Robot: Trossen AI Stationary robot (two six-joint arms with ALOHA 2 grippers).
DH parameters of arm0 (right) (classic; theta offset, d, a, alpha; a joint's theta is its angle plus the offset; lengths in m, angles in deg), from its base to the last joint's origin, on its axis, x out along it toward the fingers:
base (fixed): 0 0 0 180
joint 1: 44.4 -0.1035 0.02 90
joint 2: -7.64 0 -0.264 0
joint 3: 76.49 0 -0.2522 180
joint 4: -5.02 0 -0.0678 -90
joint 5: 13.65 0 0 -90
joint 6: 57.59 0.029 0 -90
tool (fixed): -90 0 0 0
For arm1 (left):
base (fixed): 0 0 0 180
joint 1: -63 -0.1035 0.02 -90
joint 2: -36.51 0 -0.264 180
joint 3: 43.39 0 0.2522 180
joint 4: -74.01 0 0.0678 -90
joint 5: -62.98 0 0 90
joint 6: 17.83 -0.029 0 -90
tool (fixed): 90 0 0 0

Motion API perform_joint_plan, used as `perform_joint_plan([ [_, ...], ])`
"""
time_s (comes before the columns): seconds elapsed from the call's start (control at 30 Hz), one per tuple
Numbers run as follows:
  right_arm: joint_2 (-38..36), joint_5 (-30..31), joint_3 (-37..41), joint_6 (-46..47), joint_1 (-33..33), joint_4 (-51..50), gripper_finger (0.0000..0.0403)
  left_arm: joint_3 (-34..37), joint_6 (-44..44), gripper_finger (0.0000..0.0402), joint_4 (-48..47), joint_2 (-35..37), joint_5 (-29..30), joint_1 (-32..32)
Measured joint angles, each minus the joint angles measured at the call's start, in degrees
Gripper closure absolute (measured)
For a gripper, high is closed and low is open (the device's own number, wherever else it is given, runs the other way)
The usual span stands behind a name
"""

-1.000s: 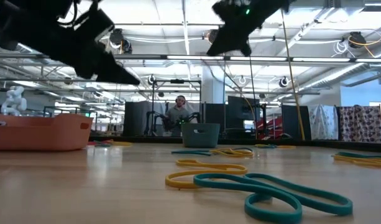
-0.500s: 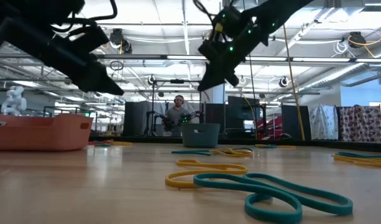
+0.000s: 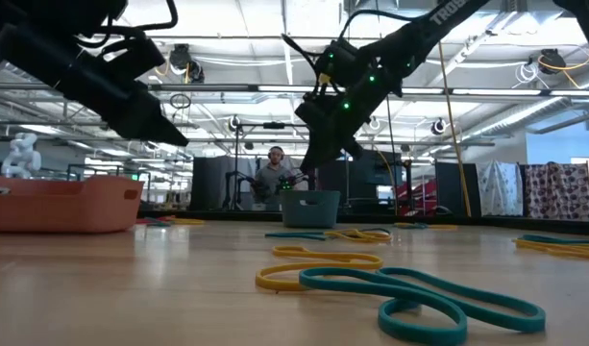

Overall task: Sort rubber bands into baskets
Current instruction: Put the middle right red rubber band into the blue bin, then put the bottom red rubber band into the blue bin

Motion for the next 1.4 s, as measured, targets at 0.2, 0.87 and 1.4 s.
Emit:
perform_joint_plan([
  [0.2, -0.4, 0.2, 0.0, 0.7, 0.0, -0.6, 0.0399, 0.0, -1.0, 0.0309, -0.4, 0.0, 0.0, -0.1],
  [0.87, -2.4, 3.1, 0.0, -3.2, -0.2, -1.2, 0.0271, 0.0, -1.5, 0.0309, -0.4, 0.0, 0.1, -0.1],
  [1.4, -3.4, -1.6, 0.0, -1.9, -11.5, 1.5, 0.0273, 0.0, -2.2, 0.0309, -0.9, 0.0, -9.3, -0.1],
])
